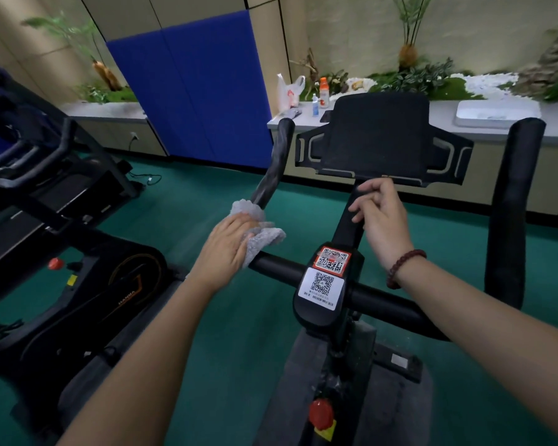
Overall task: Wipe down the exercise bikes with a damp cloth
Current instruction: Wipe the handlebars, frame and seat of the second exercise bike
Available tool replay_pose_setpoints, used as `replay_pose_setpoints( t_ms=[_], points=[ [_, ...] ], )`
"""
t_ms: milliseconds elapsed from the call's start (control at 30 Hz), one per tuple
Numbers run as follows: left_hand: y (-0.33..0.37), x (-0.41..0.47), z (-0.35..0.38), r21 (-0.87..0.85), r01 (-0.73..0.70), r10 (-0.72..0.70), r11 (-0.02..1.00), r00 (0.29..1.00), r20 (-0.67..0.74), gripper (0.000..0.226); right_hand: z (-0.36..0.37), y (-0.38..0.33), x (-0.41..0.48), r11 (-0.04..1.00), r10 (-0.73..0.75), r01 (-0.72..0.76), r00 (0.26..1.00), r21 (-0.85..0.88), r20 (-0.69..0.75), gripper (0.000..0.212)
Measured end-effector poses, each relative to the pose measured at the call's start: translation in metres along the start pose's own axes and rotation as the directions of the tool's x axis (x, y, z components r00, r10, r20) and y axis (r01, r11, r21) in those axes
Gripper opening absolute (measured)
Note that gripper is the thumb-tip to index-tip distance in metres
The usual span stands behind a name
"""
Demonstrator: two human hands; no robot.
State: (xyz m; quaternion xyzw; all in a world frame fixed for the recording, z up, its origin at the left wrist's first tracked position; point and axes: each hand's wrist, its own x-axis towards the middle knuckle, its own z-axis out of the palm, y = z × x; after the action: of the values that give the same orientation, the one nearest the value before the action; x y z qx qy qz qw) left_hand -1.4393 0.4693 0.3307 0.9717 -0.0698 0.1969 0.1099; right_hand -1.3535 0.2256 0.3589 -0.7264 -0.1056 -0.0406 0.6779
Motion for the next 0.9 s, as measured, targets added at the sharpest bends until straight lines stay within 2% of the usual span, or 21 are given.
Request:
replay_pose_setpoints(
  t_ms=[67,133,267,367,400,500,533,600,667,733,800,900],
  points=[
    [0.002,0.0,-0.005,-0.044,0.084,-0.082,0.995,0.996,0.041,0.049,-0.001,0.0,-0.002,0.999,-0.019,0.019,1.0,-0.029,0.01,0.02],
    [0.011,-0.002,-0.007,-0.083,0.217,-0.214,0.973,0.976,0.047,0.056,-0.001,-0.002,-0.004,0.998,-0.036,0.037,0.999,-0.058,0.024,0.02],
    [0.042,-0.003,-0.015,0.009,0.453,-0.45,0.891,0.887,-0.101,0.05,0.007,-0.007,-0.005,0.997,-0.048,0.053,0.995,-0.062,0.083,0.025],
    [0.06,0.008,-0.019,-0.122,0.616,-0.627,0.778,0.772,-0.103,0.042,0.023,-0.019,0.0,0.992,-0.102,0.112,0.983,-0.062,0.15,0.023],
    [0.062,0.013,-0.019,-0.119,0.677,-0.687,0.726,0.722,-0.081,0.043,0.028,-0.022,0.003,0.987,-0.13,0.144,0.978,-0.074,0.164,0.022],
    [0.063,0.026,-0.011,0.139,0.797,-0.809,0.588,0.584,0.075,0.053,0.037,-0.02,0.011,0.972,-0.168,0.197,0.964,-0.13,0.205,0.022],
    [0.063,0.027,-0.008,0.149,0.82,-0.834,0.552,0.537,0.131,0.056,0.038,-0.016,0.013,0.975,-0.151,0.181,0.966,-0.13,0.211,0.023],
    [0.057,0.031,-0.001,0.022,0.869,-0.853,0.495,0.481,0.203,0.059,0.039,-0.01,0.02,0.983,-0.114,0.14,0.972,-0.118,0.207,0.024],
    [0.049,0.035,0.003,-0.135,0.882,-0.856,0.451,0.471,0.215,0.057,0.041,-0.008,0.025,0.985,-0.105,0.13,0.974,-0.112,0.203,0.024],
    [0.039,0.039,0.006,-0.217,0.862,-0.85,0.458,0.496,0.178,0.052,0.044,-0.01,0.028,0.988,-0.097,0.12,0.973,-0.099,0.208,0.023],
    [0.03,0.042,0.007,-0.211,0.827,-0.816,0.521,0.555,0.16,0.05,0.045,-0.01,0.029,0.991,-0.094,0.11,0.973,-0.07,0.209,0.021],
    [0.018,0.051,0.007,-0.104,0.723,-0.708,0.683,0.69,0.148,0.048,0.044,-0.008,0.03,0.994,-0.1,0.107,0.983,-0.036,0.152,0.022]
  ],
)
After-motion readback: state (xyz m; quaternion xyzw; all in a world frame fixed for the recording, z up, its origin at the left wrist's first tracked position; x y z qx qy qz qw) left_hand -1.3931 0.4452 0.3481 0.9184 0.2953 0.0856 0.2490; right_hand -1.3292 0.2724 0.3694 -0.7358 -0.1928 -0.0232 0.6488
